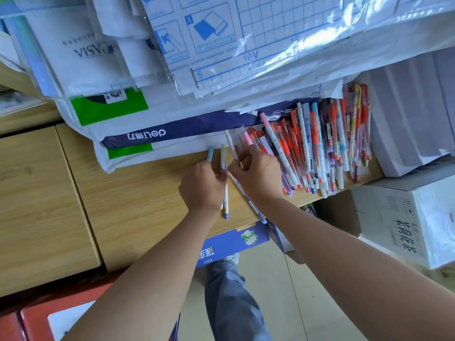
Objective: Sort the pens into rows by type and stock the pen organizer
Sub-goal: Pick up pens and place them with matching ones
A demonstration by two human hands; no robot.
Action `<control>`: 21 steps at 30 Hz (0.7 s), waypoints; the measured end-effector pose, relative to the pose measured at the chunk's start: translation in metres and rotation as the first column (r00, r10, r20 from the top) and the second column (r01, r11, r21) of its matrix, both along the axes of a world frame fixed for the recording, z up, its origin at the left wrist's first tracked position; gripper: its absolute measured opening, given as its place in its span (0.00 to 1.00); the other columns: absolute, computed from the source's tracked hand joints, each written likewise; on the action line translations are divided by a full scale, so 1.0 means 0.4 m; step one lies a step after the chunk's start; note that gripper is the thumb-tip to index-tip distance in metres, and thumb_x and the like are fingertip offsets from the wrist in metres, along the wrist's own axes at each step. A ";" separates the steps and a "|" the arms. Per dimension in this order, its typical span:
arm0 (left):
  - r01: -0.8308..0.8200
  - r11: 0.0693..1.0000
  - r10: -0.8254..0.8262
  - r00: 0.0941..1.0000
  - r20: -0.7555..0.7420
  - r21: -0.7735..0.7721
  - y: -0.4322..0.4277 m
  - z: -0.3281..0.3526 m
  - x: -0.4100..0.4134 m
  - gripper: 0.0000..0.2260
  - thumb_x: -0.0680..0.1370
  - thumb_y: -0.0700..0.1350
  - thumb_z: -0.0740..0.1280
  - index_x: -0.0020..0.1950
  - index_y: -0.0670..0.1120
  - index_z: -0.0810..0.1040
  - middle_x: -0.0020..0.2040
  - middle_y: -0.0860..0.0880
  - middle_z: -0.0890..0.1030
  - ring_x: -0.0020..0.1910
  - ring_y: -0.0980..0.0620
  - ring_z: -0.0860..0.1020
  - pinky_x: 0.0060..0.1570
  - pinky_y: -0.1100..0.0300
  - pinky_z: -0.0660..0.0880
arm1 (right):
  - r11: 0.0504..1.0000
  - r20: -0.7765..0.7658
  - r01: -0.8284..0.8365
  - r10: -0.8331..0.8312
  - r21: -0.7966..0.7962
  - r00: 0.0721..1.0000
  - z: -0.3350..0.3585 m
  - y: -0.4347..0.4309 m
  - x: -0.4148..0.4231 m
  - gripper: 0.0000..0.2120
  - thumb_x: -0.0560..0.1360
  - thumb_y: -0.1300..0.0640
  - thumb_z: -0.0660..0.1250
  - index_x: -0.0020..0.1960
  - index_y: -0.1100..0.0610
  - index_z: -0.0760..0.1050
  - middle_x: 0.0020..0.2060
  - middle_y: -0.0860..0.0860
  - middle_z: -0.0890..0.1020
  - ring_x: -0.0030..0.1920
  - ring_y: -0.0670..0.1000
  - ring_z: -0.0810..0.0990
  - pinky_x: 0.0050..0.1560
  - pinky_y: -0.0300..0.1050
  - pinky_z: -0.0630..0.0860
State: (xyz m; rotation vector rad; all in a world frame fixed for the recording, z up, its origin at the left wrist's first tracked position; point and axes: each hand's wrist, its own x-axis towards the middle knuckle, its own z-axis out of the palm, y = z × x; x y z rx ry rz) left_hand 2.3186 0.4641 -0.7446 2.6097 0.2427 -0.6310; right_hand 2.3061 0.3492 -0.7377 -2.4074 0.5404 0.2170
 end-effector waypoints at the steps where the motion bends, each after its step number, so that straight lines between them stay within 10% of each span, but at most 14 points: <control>1: -0.034 0.998 0.033 0.999 -0.002 -0.044 -0.001 0.003 0.001 0.11 0.75 0.55 0.69 0.45 0.47 0.81 0.42 0.51 0.83 0.42 0.47 0.80 0.36 0.57 0.72 | 0.999 0.027 0.029 -0.030 0.037 0.999 0.011 -0.009 -0.003 0.05 0.69 0.57 0.68 0.39 0.56 0.73 0.27 0.47 0.73 0.28 0.49 0.71 0.28 0.43 0.68; 7: -0.041 0.962 0.040 0.999 -0.007 -0.270 0.016 0.049 0.001 0.07 0.78 0.45 0.61 0.42 0.43 0.71 0.35 0.47 0.75 0.36 0.44 0.73 0.35 0.55 0.65 | 0.974 0.008 0.144 -0.148 0.173 0.989 0.048 -0.108 -0.044 0.04 0.69 0.57 0.65 0.41 0.56 0.72 0.30 0.50 0.77 0.28 0.47 0.71 0.31 0.48 0.73; 21: -0.080 0.992 0.076 0.996 -0.041 -0.102 0.087 0.027 -0.044 0.12 0.78 0.45 0.65 0.58 0.41 0.72 0.48 0.45 0.79 0.45 0.46 0.76 0.41 0.58 0.67 | 0.987 -0.248 -0.113 0.138 0.111 0.959 0.009 0.007 -0.127 0.09 0.74 0.52 0.70 0.47 0.57 0.75 0.34 0.51 0.78 0.35 0.52 0.76 0.36 0.46 0.76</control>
